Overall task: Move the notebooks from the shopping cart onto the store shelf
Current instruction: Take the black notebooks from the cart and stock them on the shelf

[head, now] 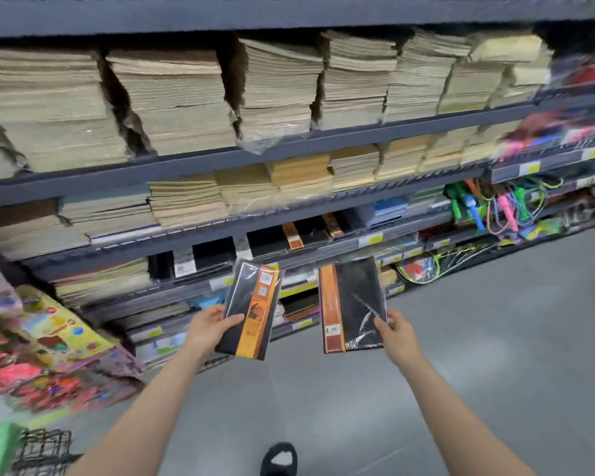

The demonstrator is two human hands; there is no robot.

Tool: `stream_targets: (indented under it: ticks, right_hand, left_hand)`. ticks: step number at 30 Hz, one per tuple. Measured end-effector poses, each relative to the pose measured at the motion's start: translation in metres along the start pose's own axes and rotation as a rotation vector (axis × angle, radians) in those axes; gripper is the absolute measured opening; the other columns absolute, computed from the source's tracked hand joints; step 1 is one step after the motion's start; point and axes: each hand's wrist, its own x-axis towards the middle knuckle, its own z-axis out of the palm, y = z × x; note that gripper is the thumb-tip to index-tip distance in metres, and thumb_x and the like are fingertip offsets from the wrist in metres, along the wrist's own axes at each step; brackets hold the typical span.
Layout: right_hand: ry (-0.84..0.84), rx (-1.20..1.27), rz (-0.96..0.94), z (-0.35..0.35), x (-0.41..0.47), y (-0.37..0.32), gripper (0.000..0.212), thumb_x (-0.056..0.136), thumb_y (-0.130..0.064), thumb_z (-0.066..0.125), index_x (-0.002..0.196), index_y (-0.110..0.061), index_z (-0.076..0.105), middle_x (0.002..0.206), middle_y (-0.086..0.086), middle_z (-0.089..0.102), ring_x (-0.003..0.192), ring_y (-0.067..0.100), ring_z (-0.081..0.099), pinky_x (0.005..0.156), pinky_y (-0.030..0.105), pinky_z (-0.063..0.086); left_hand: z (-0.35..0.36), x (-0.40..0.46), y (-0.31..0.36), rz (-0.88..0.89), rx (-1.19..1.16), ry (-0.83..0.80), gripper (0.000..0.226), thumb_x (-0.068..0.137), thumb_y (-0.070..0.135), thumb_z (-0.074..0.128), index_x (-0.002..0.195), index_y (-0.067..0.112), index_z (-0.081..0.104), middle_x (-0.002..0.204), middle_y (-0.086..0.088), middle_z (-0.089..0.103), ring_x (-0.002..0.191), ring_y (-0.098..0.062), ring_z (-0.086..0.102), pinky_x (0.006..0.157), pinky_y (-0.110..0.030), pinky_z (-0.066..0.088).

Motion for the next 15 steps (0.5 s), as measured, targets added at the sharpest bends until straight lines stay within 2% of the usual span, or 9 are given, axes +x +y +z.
stream_targets:
  ticks: [3,5,8,10,11,14,15]
  right_hand:
    - [-0.040,0.006,-0.001,-0.010,0.031,-0.011,0.013,0.093,-0.012,0.049,0.105,-0.013,0.053,0.082,0.005,0.060,0.080,0.025,0.057,0.073,0.031,0.040]
    - [-0.070,-0.004,-0.013,-0.014,0.056,-0.013,0.019,0.092,-0.011,0.050,0.109,-0.006,0.056,0.089,0.011,0.063,0.087,0.032,0.061,0.077,0.037,0.044]
    - [-0.136,-0.032,-0.053,-0.019,0.092,-0.017,0.022,0.092,-0.010,0.050,0.111,-0.001,0.056,0.093,0.009,0.062,0.091,0.029,0.056,0.080,0.035,0.041]
    - [-0.192,-0.045,-0.061,-0.020,0.108,-0.024,0.026,0.094,-0.013,0.048,0.117,-0.001,0.053,0.106,0.007,0.059,0.097,0.023,0.053,0.084,0.030,0.038]
    - [-0.215,-0.055,-0.065,-0.021,0.117,-0.028,0.030,0.094,-0.015,0.048,0.120,-0.001,0.051,0.111,0.009,0.059,0.102,0.025,0.053,0.087,0.032,0.038]
    - [-0.284,-0.049,-0.042,-0.018,0.147,-0.034,0.041,0.095,-0.018,0.047,0.131,0.001,0.043,0.118,0.009,0.053,0.122,0.029,0.046,0.101,0.036,0.034]
    - [-0.308,-0.042,-0.039,-0.016,0.156,-0.034,0.043,0.095,-0.019,0.047,0.133,0.000,0.041,0.127,0.011,0.052,0.126,0.029,0.043,0.103,0.037,0.033]
  left_hand:
    - [0.018,0.018,0.012,-0.009,-0.016,0.034,0.014,0.076,0.001,0.072,0.086,0.004,0.061,0.078,-0.004,0.067,0.056,-0.006,0.063,0.051,-0.014,0.051]
    - [0.030,0.026,0.018,-0.005,-0.021,0.063,0.013,0.076,0.001,0.072,0.081,0.006,0.061,0.072,0.001,0.067,0.056,-0.008,0.064,0.050,-0.014,0.050]
    - [0.043,0.030,0.019,-0.004,-0.038,0.114,0.017,0.075,0.003,0.073,0.086,0.000,0.062,0.081,-0.007,0.068,0.067,-0.016,0.063,0.062,-0.020,0.052]
    - [0.050,0.028,0.010,-0.023,-0.087,0.173,0.030,0.073,0.007,0.076,0.096,-0.006,0.061,0.090,-0.013,0.068,0.078,-0.022,0.064,0.079,-0.030,0.053]
    - [0.053,0.025,0.006,-0.030,-0.118,0.213,0.033,0.072,0.008,0.077,0.097,-0.006,0.062,0.092,-0.014,0.068,0.084,-0.025,0.063,0.084,-0.035,0.050]
    - [0.068,0.014,-0.012,-0.025,-0.138,0.302,0.018,0.073,0.007,0.076,0.088,0.001,0.067,0.085,-0.009,0.070,0.082,-0.024,0.062,0.082,-0.033,0.047]
    - [0.073,0.012,-0.019,-0.034,-0.158,0.336,0.017,0.073,0.005,0.075,0.089,0.001,0.067,0.083,-0.006,0.071,0.080,-0.022,0.063,0.080,-0.031,0.047]
